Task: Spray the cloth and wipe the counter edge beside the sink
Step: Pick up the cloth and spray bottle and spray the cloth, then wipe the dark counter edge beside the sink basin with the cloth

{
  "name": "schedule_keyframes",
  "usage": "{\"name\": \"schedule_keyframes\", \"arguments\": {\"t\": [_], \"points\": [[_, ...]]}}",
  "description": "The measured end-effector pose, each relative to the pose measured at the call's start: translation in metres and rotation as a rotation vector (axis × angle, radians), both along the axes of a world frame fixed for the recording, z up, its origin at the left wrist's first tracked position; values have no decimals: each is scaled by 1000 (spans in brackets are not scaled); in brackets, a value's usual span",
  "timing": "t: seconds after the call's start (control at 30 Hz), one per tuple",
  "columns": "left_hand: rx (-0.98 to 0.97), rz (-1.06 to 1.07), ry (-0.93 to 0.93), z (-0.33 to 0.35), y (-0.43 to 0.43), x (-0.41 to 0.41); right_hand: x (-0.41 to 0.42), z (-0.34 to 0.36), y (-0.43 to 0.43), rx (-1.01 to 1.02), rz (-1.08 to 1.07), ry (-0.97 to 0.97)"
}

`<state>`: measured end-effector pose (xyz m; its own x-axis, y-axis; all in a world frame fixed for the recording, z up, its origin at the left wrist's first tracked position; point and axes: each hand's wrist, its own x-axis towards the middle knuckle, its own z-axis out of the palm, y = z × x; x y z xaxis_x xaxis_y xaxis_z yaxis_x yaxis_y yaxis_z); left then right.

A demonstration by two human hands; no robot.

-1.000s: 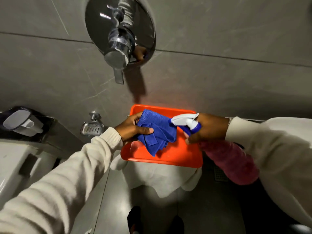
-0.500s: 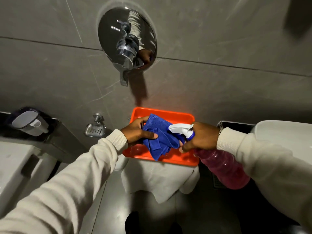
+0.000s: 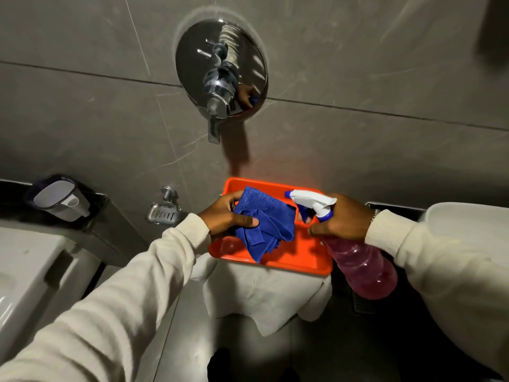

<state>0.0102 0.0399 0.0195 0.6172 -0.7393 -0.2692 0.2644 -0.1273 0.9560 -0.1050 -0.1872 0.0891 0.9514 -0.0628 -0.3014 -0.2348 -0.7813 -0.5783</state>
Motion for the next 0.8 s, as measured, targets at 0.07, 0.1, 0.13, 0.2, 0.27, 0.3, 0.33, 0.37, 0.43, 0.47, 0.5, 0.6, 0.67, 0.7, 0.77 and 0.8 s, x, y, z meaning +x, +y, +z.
{"name": "schedule_keyframes", "arguments": {"t": [0.07,0.1,0.13,0.2,0.27,0.3,0.33,0.37,0.43,0.47,0.5,0.6,0.67,0.7,0.77,0.8], "points": [[-6,19,2,-1,3,1,5,1,-5,101,-103,-154],[-8,32,6,-3,6,0,10,-2,-8,166,-178,-245],[-6,49,10,-5,7,0,17,-5,-11,225,-239,-340],[3,92,21,-9,11,-2,33,-17,-11,306,-315,-507],[16,132,32,-13,16,-5,53,-36,-11,344,-360,-621],[23,159,38,-15,18,-6,63,-47,-11,351,-382,-647],[31,189,39,-16,20,-8,72,-58,-11,359,-405,-657],[40,214,35,-18,22,-10,79,-69,-11,371,-428,-657],[52,247,45,-22,27,-13,91,-89,-10,400,-473,-659],[55,256,63,-24,30,-13,96,-96,-9,406,-502,-660],[57,259,84,-26,33,-14,99,-101,-9,408,-535,-657],[38,233,140,-29,40,-16,104,-105,-11,416,-606,-643],[2,202,185,-30,39,-18,100,-104,-12,389,-586,-612],[-18,190,206,-31,38,-18,96,-102,-11,370,-575,-588],[-31,158,222,-30,31,-19,83,-101,-9,370,-587,-541],[-24,140,220,-28,25,-21,72,-101,-7,391,-608,-522]]}}
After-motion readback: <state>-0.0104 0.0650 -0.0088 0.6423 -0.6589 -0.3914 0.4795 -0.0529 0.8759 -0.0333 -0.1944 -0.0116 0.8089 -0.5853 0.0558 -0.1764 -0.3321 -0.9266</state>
